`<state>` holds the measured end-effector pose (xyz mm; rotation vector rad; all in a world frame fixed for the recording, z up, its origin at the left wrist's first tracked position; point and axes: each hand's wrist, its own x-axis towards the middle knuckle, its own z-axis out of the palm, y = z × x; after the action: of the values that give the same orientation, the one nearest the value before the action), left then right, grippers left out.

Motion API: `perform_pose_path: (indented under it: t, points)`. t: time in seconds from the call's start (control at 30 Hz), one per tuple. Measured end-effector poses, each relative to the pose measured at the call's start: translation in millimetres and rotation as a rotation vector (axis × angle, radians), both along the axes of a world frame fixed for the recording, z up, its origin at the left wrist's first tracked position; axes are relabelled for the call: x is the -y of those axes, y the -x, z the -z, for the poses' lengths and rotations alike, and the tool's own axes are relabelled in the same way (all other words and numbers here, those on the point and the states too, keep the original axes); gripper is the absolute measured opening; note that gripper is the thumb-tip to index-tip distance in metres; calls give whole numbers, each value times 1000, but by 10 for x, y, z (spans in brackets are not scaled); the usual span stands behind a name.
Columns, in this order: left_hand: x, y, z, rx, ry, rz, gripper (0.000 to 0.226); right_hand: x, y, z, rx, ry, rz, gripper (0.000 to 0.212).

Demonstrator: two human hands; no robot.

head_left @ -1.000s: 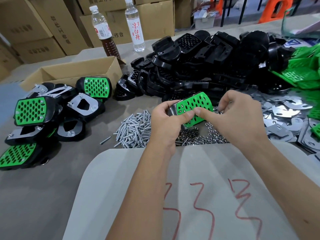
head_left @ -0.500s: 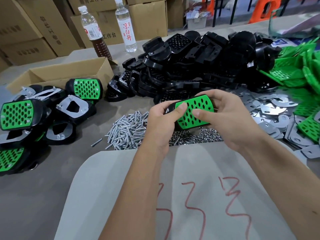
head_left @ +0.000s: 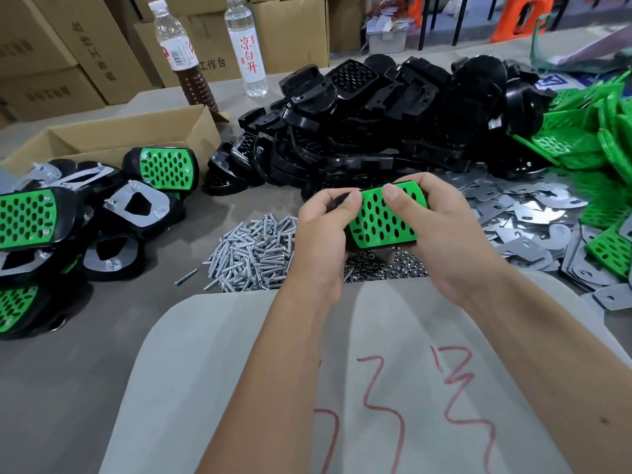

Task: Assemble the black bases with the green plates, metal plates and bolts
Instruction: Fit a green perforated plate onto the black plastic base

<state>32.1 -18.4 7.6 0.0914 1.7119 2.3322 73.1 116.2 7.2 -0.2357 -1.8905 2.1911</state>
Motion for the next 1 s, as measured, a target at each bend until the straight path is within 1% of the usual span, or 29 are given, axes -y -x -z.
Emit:
perform_pose_path:
  t: [0.17, 0.33, 0.4, 0.47, 0.53, 0.6, 0.73, 0.87, 1.0]
  points:
    - [-54, -32, 27, 4, -13, -30, 10, 47, 0, 27, -16, -52, 3, 19]
    - [-48, -64, 15, 9, -56, -28, 12, 38, -10, 34, -40, -99, -2, 16]
    - [-46, -63, 10, 13, -90, -33, 13, 49, -15, 39, -52, -83, -14, 17]
    - [-46, -66, 2, 11, -106, -64, 13, 55, -24, 46, -64, -21, -39, 18]
    - [-58, -61, -10, 1, -85, -94, 10, 46, -21, 44, -69, 33, -47, 17]
    - [-76, -54, -10, 6, -50, -107, 8, 33, -13, 49, -70, 39, -32, 15]
    - [-67, -32, -17, 60, -18, -94, 15, 33, 1, 73, -64, 8, -38, 14]
    - [-32, -25, -11, 65, 24, -126, 21, 43, -3, 74, -56, -12, -90, 18]
    - [-45, -44, -23, 60, 31, -137, 23, 18, -18, 55, -52, 18, -130, 22]
